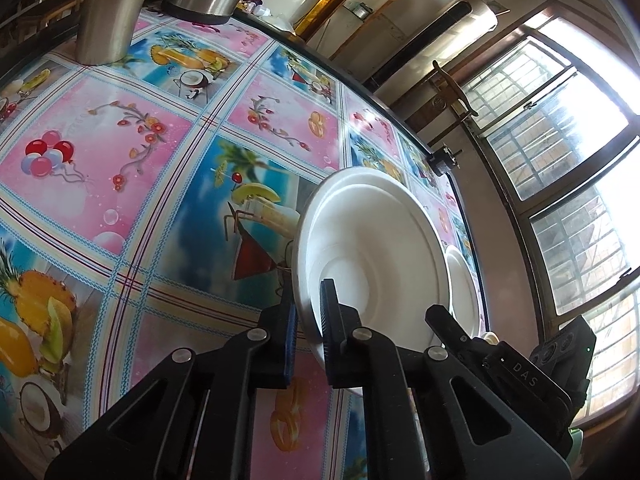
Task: Organize plates and bowls
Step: 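Lift the white bowl with both tools and carry it toward the red plates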
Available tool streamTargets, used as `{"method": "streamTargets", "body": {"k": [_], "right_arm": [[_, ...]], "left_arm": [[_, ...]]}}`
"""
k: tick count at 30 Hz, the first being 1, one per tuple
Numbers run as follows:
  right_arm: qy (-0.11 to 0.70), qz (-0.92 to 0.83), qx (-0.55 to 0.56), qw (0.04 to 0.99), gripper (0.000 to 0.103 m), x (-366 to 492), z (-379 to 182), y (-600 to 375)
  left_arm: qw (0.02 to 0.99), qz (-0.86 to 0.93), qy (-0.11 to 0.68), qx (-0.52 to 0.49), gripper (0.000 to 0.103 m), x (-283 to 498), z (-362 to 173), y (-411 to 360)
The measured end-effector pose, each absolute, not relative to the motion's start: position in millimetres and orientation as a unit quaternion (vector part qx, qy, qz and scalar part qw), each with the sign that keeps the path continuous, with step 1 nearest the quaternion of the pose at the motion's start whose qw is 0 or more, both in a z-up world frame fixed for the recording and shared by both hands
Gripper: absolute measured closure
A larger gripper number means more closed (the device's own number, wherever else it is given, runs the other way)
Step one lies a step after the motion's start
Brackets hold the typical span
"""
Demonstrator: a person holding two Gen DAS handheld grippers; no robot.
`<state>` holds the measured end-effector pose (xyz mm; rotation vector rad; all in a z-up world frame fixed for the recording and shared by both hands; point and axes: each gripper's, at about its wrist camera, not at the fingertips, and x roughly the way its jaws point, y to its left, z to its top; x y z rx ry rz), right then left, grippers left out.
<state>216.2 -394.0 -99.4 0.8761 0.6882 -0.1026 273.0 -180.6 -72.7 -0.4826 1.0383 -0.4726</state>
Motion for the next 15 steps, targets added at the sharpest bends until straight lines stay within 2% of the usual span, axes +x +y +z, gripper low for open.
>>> {"method": "streamTargets", "body": {"k": [15], "right_arm": [[0.331, -0.047, 0.433, 0.837, 0.095, 205, -105, -397]], "left_arm": [[0.82, -0.213, 0.487, -0.211, 0.096, 268, -70, -180]]}}
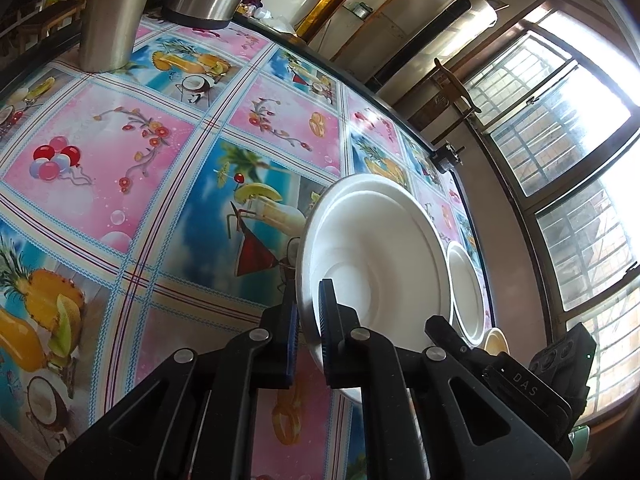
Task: Organize plates and bowls
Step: 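Lift the white bowl with both tools and carry it toward the red plates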
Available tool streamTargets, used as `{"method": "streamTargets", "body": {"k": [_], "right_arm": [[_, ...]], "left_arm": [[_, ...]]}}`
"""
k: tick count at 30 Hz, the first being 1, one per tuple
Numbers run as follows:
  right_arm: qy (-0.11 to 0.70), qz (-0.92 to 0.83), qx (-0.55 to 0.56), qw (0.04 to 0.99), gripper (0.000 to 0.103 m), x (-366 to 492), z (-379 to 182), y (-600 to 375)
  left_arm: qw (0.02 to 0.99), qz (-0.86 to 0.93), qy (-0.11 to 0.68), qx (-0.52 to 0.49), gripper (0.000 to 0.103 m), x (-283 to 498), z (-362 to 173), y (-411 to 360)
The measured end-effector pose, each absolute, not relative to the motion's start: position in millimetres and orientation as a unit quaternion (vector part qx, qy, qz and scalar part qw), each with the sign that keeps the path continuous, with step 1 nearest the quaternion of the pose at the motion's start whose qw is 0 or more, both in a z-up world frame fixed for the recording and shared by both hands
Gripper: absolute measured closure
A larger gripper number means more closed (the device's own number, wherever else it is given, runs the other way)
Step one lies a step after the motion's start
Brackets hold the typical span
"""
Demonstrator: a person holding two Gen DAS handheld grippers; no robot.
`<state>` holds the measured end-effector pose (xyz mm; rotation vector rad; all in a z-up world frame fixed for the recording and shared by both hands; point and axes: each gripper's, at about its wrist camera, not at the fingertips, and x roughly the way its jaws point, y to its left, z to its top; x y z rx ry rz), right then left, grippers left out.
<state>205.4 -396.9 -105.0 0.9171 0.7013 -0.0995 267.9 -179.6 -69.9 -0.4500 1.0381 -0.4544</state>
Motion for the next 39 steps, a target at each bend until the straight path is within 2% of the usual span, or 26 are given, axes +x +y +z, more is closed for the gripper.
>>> {"method": "streamTargets", "body": {"k": [25, 39], "right_arm": [[0.308, -0.046, 0.475, 0.823, 0.094, 160, -110, -406], [0.312, 0.005, 0.445, 0.839, 0.094, 149, -104, -372]], "left_arm": [[0.843, -0.227, 0.463, -0.155, 0.096, 220, -51, -196], [0.879, -0.173, 0.418, -0.15, 0.094, 157, -55, -154]]}}
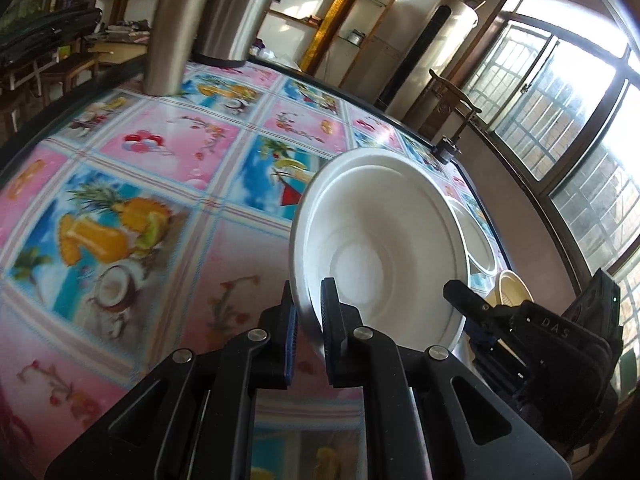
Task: Organize plates and bowls
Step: 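Lift the white bowl with both tools and carry it toward the red plates, then lower the white bowl with both tools into the beige bowl on the red plates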
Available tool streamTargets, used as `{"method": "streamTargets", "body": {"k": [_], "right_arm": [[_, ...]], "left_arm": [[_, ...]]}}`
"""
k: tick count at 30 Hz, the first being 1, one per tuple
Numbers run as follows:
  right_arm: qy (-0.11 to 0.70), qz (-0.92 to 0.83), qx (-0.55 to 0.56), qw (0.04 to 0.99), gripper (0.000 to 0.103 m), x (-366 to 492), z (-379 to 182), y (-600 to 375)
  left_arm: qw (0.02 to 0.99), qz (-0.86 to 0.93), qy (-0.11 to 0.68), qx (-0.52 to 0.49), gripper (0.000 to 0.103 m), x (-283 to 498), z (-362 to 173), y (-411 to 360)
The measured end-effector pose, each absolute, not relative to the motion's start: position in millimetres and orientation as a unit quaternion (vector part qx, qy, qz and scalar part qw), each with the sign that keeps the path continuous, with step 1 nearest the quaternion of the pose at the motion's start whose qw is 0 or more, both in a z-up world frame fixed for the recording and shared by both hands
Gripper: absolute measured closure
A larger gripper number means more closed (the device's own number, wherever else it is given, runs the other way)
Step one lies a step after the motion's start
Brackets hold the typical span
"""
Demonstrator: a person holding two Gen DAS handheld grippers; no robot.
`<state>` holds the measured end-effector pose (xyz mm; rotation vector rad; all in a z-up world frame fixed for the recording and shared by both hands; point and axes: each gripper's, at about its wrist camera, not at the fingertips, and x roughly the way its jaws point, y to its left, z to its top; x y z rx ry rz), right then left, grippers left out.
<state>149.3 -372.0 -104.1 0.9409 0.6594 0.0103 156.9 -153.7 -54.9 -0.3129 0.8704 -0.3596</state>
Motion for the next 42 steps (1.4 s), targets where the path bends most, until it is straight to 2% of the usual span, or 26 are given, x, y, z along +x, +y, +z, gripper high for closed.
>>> {"method": "streamTargets", "body": {"k": [7, 21, 42], "right_arm": [[0.31, 0.04, 0.405, 0.859, 0.093, 138, -95, -334], [0.267, 0.119, 0.405, 0.866, 0.092, 96, -81, -285], [0.282, 0.193, 0.365, 0.866, 0.09, 81, -50, -190]], "left_arm": [[0.89, -0.148, 0.408, -0.138, 0.093, 134, -51, -125], [0.917, -0.118, 0.366, -0.108, 0.092, 80, -24, -73], [0.937, -0.043, 0.326, -0.117, 0.092, 37, -13, 10]]}}
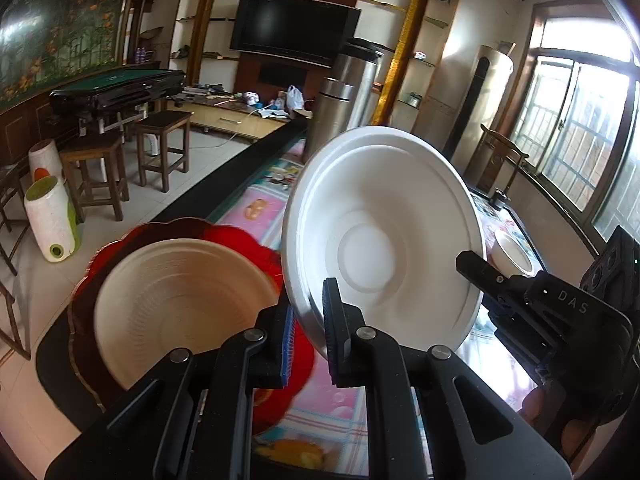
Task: Organize plates and bowls
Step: 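Lower the white bowl with both tools into the beige bowl on the red plates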
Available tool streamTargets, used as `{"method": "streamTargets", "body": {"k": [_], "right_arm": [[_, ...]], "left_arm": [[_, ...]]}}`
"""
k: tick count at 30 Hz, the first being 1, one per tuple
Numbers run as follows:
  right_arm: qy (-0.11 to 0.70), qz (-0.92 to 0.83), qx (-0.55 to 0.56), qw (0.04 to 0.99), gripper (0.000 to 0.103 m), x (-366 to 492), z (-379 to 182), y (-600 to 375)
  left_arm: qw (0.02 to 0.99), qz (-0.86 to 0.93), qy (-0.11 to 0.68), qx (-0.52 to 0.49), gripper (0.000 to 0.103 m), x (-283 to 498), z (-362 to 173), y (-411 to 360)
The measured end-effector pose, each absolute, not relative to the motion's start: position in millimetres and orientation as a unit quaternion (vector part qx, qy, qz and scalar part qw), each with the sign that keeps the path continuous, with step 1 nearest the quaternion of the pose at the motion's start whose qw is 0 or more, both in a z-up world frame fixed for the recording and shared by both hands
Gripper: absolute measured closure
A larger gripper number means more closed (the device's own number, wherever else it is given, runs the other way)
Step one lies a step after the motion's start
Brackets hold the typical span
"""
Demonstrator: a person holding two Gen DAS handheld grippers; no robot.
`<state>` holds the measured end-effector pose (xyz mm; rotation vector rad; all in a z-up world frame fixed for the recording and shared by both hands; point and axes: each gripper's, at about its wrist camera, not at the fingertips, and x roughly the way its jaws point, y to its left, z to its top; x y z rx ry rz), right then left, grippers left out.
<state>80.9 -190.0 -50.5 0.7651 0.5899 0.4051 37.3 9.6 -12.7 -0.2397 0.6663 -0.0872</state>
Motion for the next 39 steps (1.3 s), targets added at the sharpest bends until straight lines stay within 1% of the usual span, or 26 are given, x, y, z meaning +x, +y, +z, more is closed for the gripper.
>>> {"method": "streamTargets", "body": {"k": [12, 18, 29, 39], "right_arm": [[0.32, 0.246, 0.335, 0.851, 0.09, 85, -39, -123], [0.339, 0.264, 0.32, 0.844, 0.09, 86, -41, -97], [0.381, 0.262, 0.306, 0.832, 0.09, 98, -67, -75], [0.388, 0.264, 0.305, 0.829, 0.09, 103, -75, -70]], "left_arm": [[0.935, -0.004, 0.329, -0.133, 0.091, 20, -12, 62], [0.929, 0.007, 0.343, -0.137, 0.09, 13, -17, 81], [0.916, 0.021, 0.375, -0.142, 0.09, 20, -37, 91], [0.915, 0.023, 0.38, -0.137, 0.09, 20, -39, 93]]}}
